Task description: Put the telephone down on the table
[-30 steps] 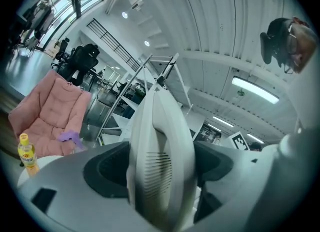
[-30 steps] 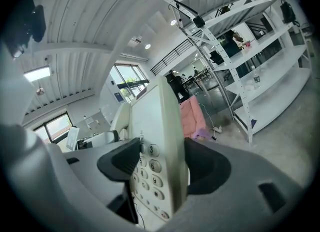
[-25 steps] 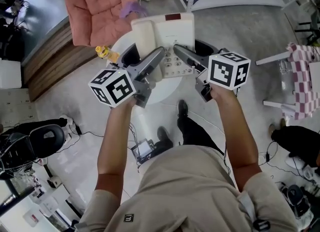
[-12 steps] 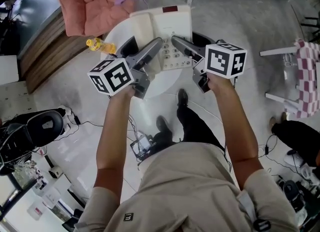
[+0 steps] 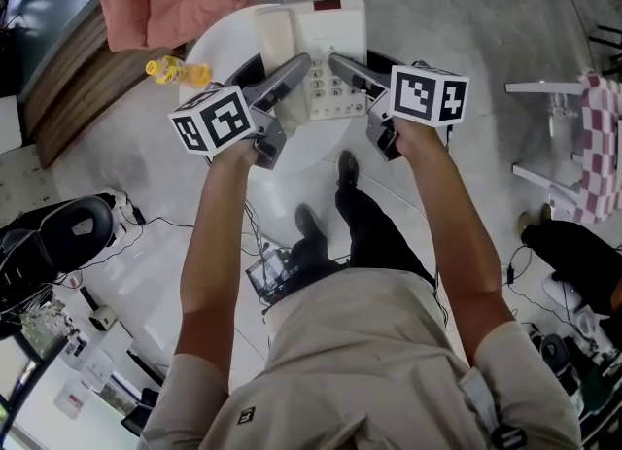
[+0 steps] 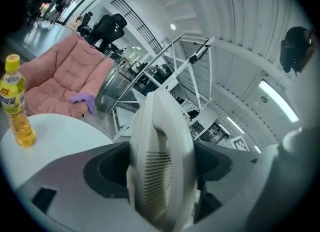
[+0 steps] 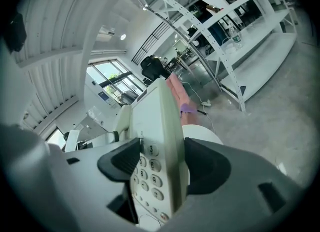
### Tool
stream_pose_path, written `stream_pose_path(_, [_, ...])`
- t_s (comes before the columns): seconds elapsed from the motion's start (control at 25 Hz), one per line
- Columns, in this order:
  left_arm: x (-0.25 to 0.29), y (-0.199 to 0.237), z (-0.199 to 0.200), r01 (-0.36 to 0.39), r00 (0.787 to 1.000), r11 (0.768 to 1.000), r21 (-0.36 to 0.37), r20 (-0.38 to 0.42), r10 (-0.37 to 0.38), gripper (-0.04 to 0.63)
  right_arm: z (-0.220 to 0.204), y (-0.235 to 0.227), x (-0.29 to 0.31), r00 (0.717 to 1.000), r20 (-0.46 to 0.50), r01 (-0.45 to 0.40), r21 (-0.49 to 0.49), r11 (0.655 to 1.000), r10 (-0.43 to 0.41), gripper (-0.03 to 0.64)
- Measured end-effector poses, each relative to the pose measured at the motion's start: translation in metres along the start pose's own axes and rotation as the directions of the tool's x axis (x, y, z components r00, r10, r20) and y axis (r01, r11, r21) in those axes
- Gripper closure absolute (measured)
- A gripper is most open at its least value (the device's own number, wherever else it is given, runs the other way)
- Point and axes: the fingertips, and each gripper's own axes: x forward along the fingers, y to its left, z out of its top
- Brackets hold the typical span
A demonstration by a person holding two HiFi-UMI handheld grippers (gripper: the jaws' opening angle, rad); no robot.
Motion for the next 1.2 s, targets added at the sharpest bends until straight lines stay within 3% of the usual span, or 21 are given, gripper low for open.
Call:
stream_pose_path(0.48, [0.037, 0.058, -0.062, -0.031, 0.992, 0.991, -0.131, -0.129, 0.014, 0.219, -0.048, -0.064, 0.042, 0.997, -0.071, 0.042, 0.113, 0.993, -0.034, 0.353])
stream_pose_path(1.2, [0.075, 0.124, -0.118, -0.115, 0.975, 0.959, -0.257, -0.212, 0.06, 0.219, -0.092, -0.131, 0.084, 0.984, -0.138, 0.139, 0.164, 0.977, -0.117, 0.347])
